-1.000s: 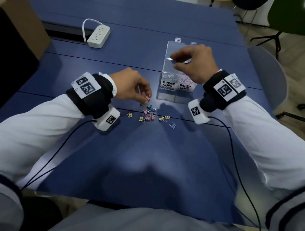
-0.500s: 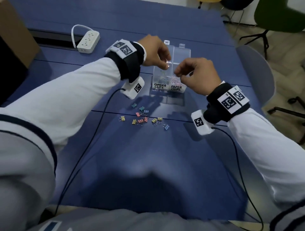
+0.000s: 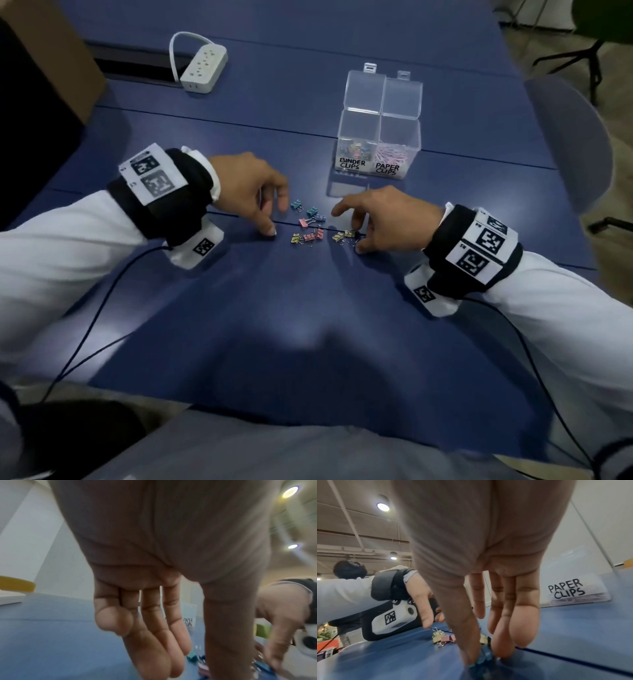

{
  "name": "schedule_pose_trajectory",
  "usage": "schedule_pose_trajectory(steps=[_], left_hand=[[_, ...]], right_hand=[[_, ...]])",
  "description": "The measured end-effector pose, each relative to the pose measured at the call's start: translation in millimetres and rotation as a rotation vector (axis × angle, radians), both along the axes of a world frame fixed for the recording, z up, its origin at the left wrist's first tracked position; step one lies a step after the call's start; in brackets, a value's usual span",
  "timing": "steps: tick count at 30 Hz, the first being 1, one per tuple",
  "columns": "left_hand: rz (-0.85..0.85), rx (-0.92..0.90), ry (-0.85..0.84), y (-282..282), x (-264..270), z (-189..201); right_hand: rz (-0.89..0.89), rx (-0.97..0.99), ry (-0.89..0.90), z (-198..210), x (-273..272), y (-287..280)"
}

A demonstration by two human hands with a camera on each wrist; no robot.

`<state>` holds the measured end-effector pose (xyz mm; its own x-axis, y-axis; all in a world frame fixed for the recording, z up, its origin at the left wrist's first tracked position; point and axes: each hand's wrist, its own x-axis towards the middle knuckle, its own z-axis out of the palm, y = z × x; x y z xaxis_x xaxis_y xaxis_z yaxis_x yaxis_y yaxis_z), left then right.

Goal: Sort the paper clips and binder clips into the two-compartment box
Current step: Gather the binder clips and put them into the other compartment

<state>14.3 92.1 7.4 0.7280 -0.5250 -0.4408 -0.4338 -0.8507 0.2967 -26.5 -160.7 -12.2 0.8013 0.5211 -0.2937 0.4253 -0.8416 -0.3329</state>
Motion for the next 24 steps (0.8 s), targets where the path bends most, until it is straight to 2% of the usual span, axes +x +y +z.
schedule_pose_trajectory(steps=[6,15,24], left_hand=[[0.017,-0.064,0.058,-2,-7,-23],[-0.055,-0.136,-0.073,-27,-18,-24],[-0.142,-0.113,-0.223,-35,-15,-29]], right_hand=[[0.006,0.006,-0.053,-3,1,16],[0.029,-0.062,-0.157,-6,-8,31],[-0.017,-0.008,-0.194,-8,-3,31]])
